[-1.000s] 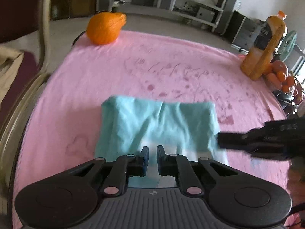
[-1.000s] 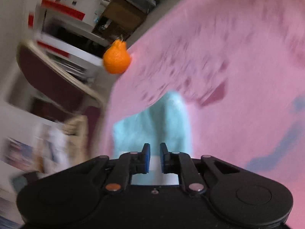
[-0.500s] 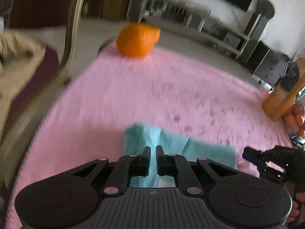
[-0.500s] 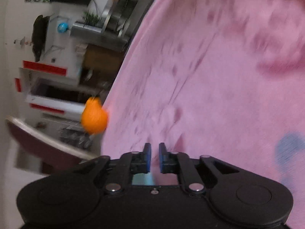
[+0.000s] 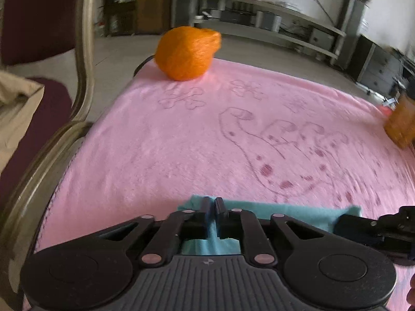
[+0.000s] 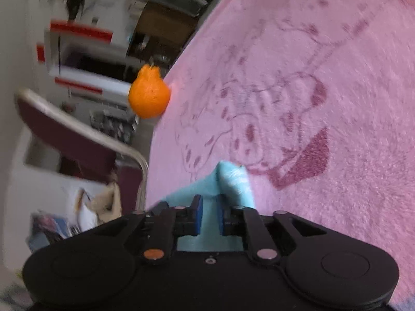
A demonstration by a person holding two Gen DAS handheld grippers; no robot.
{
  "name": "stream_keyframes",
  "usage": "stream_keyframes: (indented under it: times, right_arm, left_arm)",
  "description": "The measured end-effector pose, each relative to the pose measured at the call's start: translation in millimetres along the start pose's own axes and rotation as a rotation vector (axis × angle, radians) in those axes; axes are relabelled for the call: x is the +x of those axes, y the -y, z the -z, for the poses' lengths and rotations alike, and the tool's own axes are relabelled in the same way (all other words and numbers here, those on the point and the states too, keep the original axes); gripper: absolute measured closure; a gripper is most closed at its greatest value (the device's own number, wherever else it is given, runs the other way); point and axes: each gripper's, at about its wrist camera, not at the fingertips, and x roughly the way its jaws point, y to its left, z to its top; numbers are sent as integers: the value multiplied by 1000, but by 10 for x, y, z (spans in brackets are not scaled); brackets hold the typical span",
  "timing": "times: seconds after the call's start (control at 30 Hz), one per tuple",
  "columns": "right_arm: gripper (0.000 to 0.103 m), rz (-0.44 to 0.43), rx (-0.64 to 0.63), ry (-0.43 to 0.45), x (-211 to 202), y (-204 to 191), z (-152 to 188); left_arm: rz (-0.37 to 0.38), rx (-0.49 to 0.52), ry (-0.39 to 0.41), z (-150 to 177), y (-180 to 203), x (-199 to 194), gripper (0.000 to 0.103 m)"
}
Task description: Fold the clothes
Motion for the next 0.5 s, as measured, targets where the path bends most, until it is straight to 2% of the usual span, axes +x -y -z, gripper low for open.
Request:
stream_keyframes:
  times: [0.1,0.2,0.3,0.33,0.5]
  right_arm:
    - [101,-35,138,96,-94,209,-94]
    - [101,14,173,206,-294,273,-131]
    - [91,62,181,255,-451,257,-147]
    - [84,66,187,267,-502,240,-142]
    - [83,92,132,271,-774,-11,4]
  left_arm:
    - [1,-77,-5,-42,-52,30,91]
    - [-31,-123,6,-78,-73,-24,91]
    - [-92,-131,44,-114,-66,-175,89]
    - [-109,-125,58,-120,-65,-240,88]
    - [-76,-95,73,-40,-123,-696,87]
